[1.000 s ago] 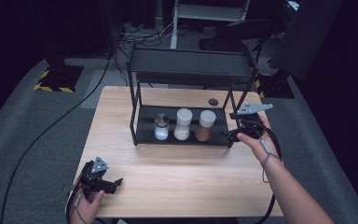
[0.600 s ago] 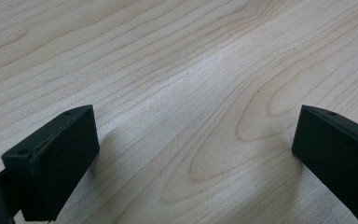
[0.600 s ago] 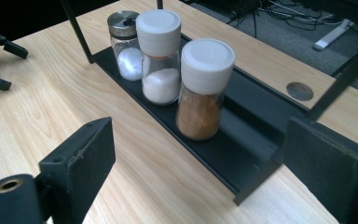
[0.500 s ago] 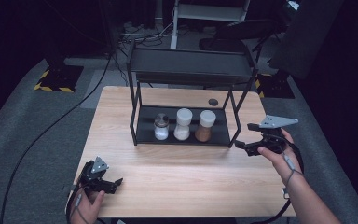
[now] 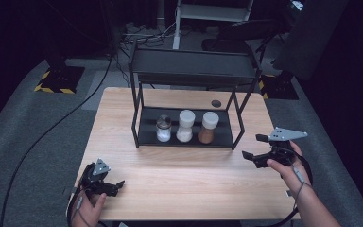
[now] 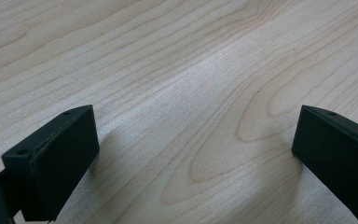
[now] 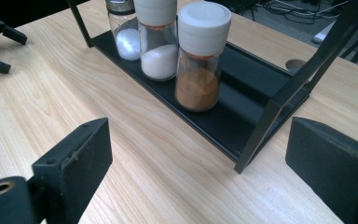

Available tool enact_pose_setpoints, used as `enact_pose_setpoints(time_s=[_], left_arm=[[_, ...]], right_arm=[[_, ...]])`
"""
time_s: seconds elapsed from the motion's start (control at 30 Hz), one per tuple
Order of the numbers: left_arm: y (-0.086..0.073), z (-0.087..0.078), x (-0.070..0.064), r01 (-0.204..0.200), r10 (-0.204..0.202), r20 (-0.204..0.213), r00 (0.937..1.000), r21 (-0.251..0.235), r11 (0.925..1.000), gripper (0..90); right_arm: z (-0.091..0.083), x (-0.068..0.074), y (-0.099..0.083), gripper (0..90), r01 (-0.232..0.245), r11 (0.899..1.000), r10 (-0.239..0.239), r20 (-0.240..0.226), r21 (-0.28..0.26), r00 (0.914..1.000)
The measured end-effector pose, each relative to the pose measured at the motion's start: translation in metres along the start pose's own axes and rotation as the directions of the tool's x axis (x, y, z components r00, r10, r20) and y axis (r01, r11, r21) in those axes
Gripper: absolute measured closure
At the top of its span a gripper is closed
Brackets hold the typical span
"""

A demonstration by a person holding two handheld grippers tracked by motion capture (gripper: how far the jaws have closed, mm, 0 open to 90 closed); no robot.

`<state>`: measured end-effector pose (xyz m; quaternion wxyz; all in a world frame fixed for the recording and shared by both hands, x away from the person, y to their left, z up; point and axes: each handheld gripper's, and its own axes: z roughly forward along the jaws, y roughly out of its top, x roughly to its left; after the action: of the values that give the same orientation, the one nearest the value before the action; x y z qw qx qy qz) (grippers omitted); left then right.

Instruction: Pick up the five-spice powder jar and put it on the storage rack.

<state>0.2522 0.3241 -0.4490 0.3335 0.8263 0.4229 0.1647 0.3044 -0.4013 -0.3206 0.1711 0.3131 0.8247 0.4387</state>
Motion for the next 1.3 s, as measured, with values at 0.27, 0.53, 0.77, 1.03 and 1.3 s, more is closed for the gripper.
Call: enact_pose_setpoints(time_s=[0.27,0.53,0.77,1.03,1.3], left_arm=[[0.000,0.000,0.000,0.000,0.000,0.000,1.0000,-0.001,1.0000,0.0],[0.000,0.000,0.000,0.000,0.000,0.000,1.0000,-0.001,1.0000,0.0],[0.000,0.000,0.000,0.000,0.000,0.000,1.0000,0.000,1.0000,0.0],[0.000,0.000,0.000,0.000,0.000,0.000,1.0000,0.000,1.0000,0.0],[0.000,0.000,0.000,0.000,0.000,0.000,1.0000,0.000,1.0000,0.0]], right_arm=[[0.006,0.003,-0.025,4.6,-0.001,1.000,0.001,0.023,-0.005,0.9997],[0.014,0.006,-0.051,4.0,-0.013,1.000,0.013,0.038,0.009,0.9992],[0.020,0.009,-0.069,3.9,-0.019,0.999,0.017,0.060,0.031,0.9981],[0.026,0.010,-0.090,3.9,-0.037,0.998,0.034,0.067,0.051,0.9972],[0.032,0.010,-0.106,3.8,-0.042,0.996,0.036,0.072,0.073,0.9967]])
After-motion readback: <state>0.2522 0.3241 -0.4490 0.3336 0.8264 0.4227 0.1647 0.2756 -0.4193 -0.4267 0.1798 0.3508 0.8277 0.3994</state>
